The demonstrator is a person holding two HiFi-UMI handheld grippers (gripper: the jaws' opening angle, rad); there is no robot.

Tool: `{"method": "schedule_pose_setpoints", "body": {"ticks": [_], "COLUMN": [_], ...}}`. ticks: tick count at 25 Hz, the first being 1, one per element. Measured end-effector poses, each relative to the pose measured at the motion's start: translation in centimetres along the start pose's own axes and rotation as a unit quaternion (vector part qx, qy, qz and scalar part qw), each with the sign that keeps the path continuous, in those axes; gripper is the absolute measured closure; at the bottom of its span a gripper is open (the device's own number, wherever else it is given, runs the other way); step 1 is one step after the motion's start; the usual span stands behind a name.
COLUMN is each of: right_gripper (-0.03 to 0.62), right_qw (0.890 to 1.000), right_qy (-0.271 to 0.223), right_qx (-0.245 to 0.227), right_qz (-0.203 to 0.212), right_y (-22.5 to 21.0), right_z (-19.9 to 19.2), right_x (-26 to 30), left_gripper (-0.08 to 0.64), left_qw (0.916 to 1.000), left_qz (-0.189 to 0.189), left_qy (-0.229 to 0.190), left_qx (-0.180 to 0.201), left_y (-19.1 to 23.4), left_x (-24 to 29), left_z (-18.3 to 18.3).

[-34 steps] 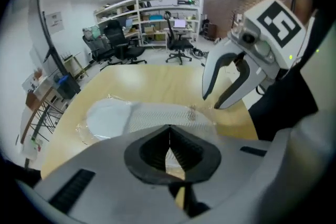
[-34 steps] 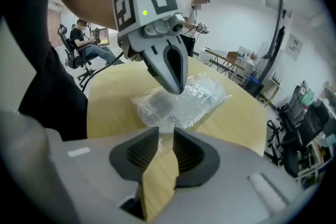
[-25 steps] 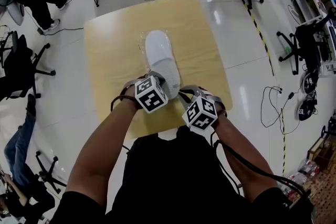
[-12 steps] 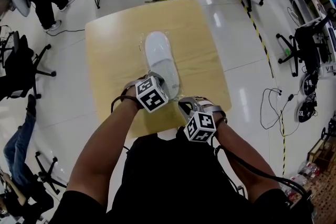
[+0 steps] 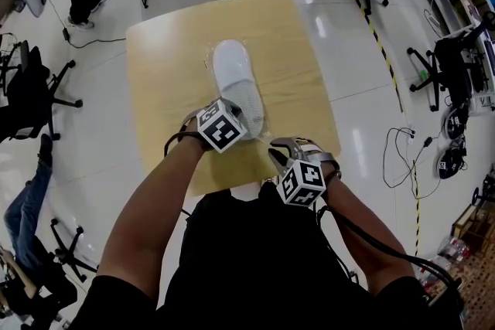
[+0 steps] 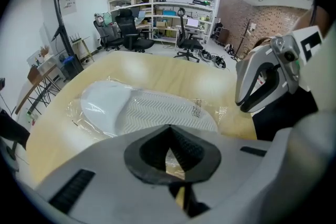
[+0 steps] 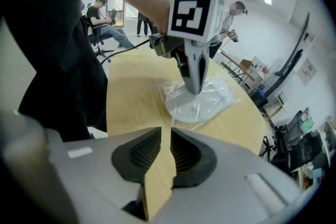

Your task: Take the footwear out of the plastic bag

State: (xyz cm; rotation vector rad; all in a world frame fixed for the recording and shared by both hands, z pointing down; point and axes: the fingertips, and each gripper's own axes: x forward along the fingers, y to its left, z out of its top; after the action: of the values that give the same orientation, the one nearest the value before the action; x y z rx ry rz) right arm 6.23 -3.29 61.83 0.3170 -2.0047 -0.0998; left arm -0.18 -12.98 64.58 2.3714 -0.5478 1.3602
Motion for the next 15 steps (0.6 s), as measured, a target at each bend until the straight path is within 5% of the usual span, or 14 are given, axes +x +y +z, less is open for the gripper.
{"method": "schedule_pose_setpoints", "body": {"ticks": [7, 10, 15], "right_gripper": [0.52, 0.427, 0.47], "right_qw": [0.998, 0.999, 0.997], "right_qy": [-0.065, -0.011, 0.028], "right_qx": [0.004, -0.025, -0.053], "right_qz": [-0.017, 0.02, 0.055], "right_y": [-2.7, -2.0, -0.5], "right_z": [7.3, 7.1, 6.0], "right_x": [-0.6, 3.1, 5.7], "left_gripper": [0.554, 0.554, 0.555], "left_qw": [0.9946, 0.9895, 0.9845], "left_qz": [-0.042, -0.07, -0.086], "left_qy": [-0.031, -0.04, -0.051], "left_qx": [-0.09, -0.12, -0.144], "left_y": [0.7, 0.8, 0.7], "left_x": [-0.5, -0.5, -0.6], "left_z": [1.0, 1.1, 1.1]}}
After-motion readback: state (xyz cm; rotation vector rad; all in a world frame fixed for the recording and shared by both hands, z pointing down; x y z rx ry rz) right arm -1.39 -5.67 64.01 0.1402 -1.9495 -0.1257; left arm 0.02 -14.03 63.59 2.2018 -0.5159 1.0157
